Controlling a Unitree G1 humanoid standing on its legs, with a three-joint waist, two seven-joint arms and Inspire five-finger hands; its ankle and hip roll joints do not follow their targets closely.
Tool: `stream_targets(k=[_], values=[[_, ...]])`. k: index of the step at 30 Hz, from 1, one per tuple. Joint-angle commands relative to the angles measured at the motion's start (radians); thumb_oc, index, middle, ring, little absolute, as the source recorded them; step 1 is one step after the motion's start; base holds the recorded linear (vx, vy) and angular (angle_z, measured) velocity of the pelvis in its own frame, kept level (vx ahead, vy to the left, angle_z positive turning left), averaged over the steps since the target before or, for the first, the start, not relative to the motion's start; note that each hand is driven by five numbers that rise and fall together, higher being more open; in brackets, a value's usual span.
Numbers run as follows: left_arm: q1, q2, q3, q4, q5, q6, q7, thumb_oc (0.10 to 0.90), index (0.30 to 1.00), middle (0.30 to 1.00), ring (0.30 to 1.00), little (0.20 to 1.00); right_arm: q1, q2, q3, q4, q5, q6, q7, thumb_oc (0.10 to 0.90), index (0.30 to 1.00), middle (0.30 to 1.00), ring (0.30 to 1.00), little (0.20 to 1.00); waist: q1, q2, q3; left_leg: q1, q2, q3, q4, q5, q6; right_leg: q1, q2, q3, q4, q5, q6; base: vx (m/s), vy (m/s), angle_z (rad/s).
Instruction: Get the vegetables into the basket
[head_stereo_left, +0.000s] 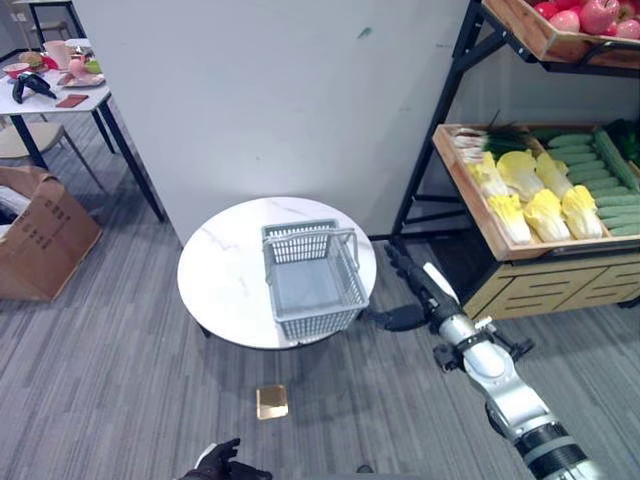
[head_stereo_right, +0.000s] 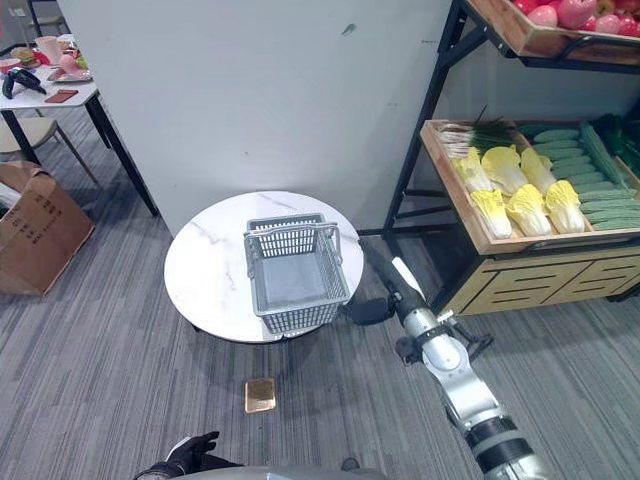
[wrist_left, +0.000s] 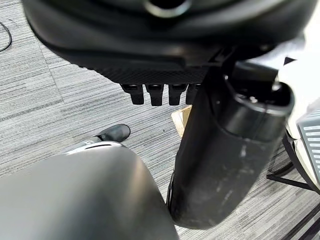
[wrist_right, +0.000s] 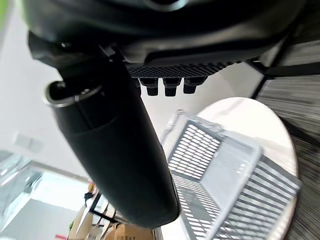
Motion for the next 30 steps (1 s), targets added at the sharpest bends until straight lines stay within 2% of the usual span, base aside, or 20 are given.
stream_targets(k=[1,8,9,12,14,18,22,24,30], values=[[-0.011,-0.009,-0.036,0.055,0.021,0.011,0.013,0.9,1.0,1.0,1.0,1.0,-0.187,0.013,-0.036,-0.11,-0.015,-0.104,-0.044,0.9,1.0,1.0,1.0,1.0,0.042,-0.047,0.054,0.062,-0.041,-0.026,0.008,-0.076,0.002,-0.03,-0.041,-0.003,0.004,0.039,0.075,-0.03,-0.009,0.07],[-0.005,0.003,-0.037,0.059,-0.003,0.016,0.02,0.9,1.0,1.0,1.0,1.0,-0.402,0.021,0.063,-0.04,0.006,-0.091,-0.052,0.9,1.0,1.0,1.0,1.0,0.081,-0.074,0.064,0.048,-0.043,-0.042,0.008,-0.074,0.003,-0.033,-0.044,-0.01,0.004,0.043,0.075,-0.01,0.001,0.11],[-0.005,0.003,-0.044,0.063,-0.006,0.017,0.022,0.9,1.0,1.0,1.0,1.0,-0.486,0.014,0.109,0.026,0.005,-0.084,-0.053,0.9,1.0,1.0,1.0,1.0,0.095,-0.082,0.069,0.041,-0.044,-0.049,0.008,-0.072,0.003,-0.036,-0.046,-0.015,0.004,0.046,0.076,-0.03,0.004,0.04],[-0.007,0.003,-0.056,0.063,-0.01,0.015,0.02,0.9,1.0,1.0,1.0,1.0,-0.56,0.008,0.149,0.091,0.005,-0.08,-0.054,0.9,1.0,1.0,1.0,1.0,0.107,-0.089,0.076,0.032,-0.044,-0.055,0.008,-0.068,0.002,-0.04,-0.048,-0.021,0.004,0.049,0.076,-0.04,0.001,0.07],[-0.009,0.01,-0.066,0.059,-0.025,0.01,0.015,0.9,1.0,1.0,1.0,1.0,-0.665,-0.01,0.201,0.214,-0.006,-0.069,-0.057,0.9,1.0,1.0,1.0,1.0,0.125,-0.1,0.089,0.01,-0.043,-0.068,0.008,-0.06,0.001,-0.053,-0.049,-0.028,0.004,0.053,0.075,-0.08,-0.013,0.19],[-0.025,0.027,-0.081,0.055,-0.046,0.002,0.008,0.9,1.0,1.0,1.0,1.0,-0.83,-0.059,0.289,0.405,-0.073,-0.054,-0.071,0.9,1.0,1.0,1.0,1.0,0.154,-0.109,0.12,-0.042,-0.042,-0.093,0.008,-0.042,-0.002,-0.089,-0.048,-0.041,0.004,0.063,0.074,-0.11,-0.018,0.23],[-0.042,0.042,-0.113,0.051,-0.061,-0.005,0.006,0.9,1.0,1.0,1.0,1.0,-0.972,-0.076,0.35,0.61,-0.091,-0.04,-0.085,0.9,1.0,1.0,1.0,1.0,0.179,-0.102,0.154,-0.111,-0.044,-0.126,0.008,-0.017,-0.008,-0.138,-0.05,-0.062,0.004,0.074,0.074,-0.13,-0.012,0.21],[-0.066,0.043,-0.149,0.045,-0.08,-0.007,0.011,0.9,1.0,1.0,1.0,1.0,-1.099,-0.087,0.402,0.825,-0.097,-0.023,-0.094,0.9,1.0,1.0,1.0,1.0,0.195,-0.081,0.173,-0.18,-0.045,-0.164,0.008,0.009,-0.019,-0.182,-0.052,-0.086,0.004,0.079,0.072,-0.09,0.0,0.51],[-0.095,0.038,-0.191,0.049,-0.079,-0.007,0.02,0.9,1.0,1.0,1.0,1.0,-1.191,-0.103,0.448,1.006,-0.11,-0.012,-0.096,0.9,1.0,1.0,1.0,1.0,0.206,-0.052,0.186,-0.227,-0.045,-0.208,0.008,0.025,-0.03,-0.203,-0.053,-0.115,0.004,0.068,0.071,0.03,-0.014,0.28]])
